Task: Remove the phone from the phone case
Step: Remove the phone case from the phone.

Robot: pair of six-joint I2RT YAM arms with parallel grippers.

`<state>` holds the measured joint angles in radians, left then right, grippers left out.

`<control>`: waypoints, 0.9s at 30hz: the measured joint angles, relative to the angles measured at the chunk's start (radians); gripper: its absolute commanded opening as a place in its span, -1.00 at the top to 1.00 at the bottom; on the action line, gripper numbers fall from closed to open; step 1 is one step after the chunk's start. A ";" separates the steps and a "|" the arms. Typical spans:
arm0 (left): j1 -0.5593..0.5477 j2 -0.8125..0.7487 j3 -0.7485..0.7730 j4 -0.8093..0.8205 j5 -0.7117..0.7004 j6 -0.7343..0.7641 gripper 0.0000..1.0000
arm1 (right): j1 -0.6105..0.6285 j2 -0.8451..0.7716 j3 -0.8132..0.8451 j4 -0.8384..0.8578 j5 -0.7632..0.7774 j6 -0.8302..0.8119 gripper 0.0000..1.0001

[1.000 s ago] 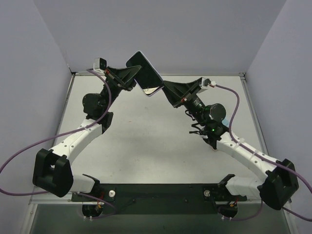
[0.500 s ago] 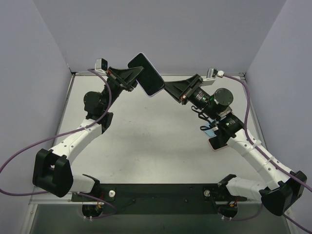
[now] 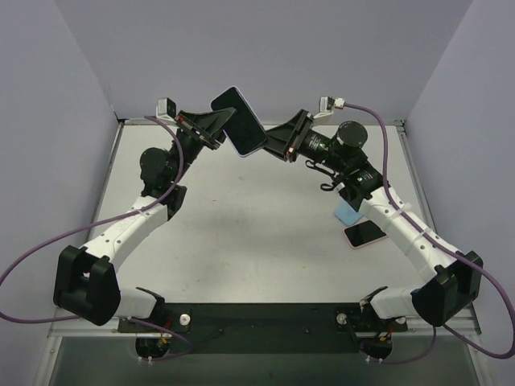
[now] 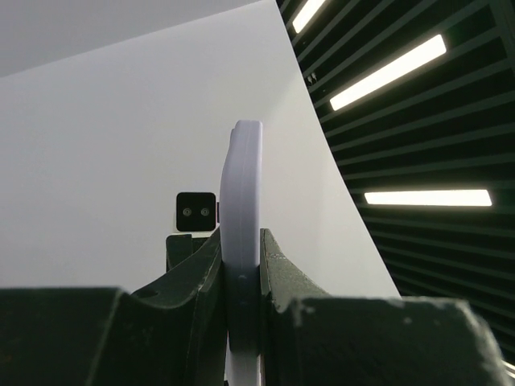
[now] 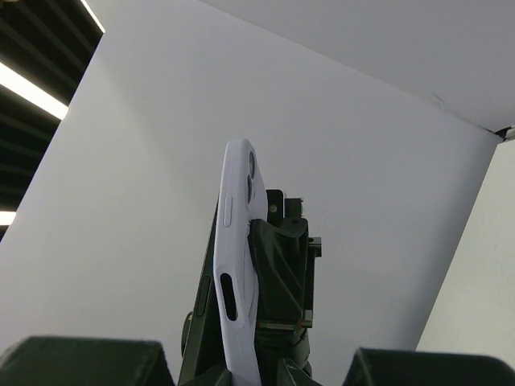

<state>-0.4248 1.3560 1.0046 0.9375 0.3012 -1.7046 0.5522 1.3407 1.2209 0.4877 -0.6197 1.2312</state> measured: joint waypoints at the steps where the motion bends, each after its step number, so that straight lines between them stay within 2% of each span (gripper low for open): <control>1: 0.000 0.000 0.000 -0.001 -0.003 -0.002 1.00 | -0.001 0.015 0.011 0.002 -0.024 0.000 0.45; 3: 0.000 0.000 0.000 -0.004 -0.009 -0.004 1.00 | -0.003 0.035 0.022 0.006 -0.054 0.000 0.47; 7: 0.000 0.000 -0.002 -0.026 -0.005 0.004 1.00 | -0.005 0.065 0.031 0.025 -0.113 -0.001 1.00; 11: -0.001 0.000 -0.039 -0.038 0.017 0.015 1.00 | -0.016 0.048 -0.018 0.026 -0.134 -0.014 1.00; 15: -0.021 0.000 -0.143 -0.083 0.035 0.019 0.98 | -0.031 -0.010 -0.147 -0.023 -0.137 -0.031 1.00; 16: -0.026 0.002 -0.174 -0.092 0.040 0.022 0.91 | -0.035 -0.020 -0.181 -0.045 -0.136 -0.036 1.00; 18: -0.039 0.011 -0.241 -0.096 0.052 0.023 0.63 | -0.042 -0.044 -0.248 -0.097 -0.128 -0.053 1.00; 20: -0.054 0.031 -0.294 -0.095 0.070 0.019 0.23 | -0.042 -0.072 -0.314 -0.148 -0.116 -0.059 1.00; 21: -0.062 0.040 -0.314 -0.095 0.078 0.017 -0.10 | -0.043 -0.087 -0.344 -0.167 -0.108 -0.060 1.00; 23: -0.077 0.055 -0.349 -0.108 0.153 0.044 -0.35 | -0.051 -0.125 -0.397 -0.191 -0.081 -0.075 1.00; 24: -0.098 0.061 -0.359 -0.115 0.188 0.064 -0.54 | -0.060 -0.141 -0.416 -0.211 -0.066 -0.082 1.00; 27: -0.152 0.075 -0.367 -0.122 0.299 0.113 -0.68 | -0.086 -0.185 -0.475 -0.263 -0.008 -0.098 1.00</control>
<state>-0.5766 1.4311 0.6380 0.8150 0.6006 -1.5921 0.4664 1.1561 0.7460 0.2249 -0.6281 1.1332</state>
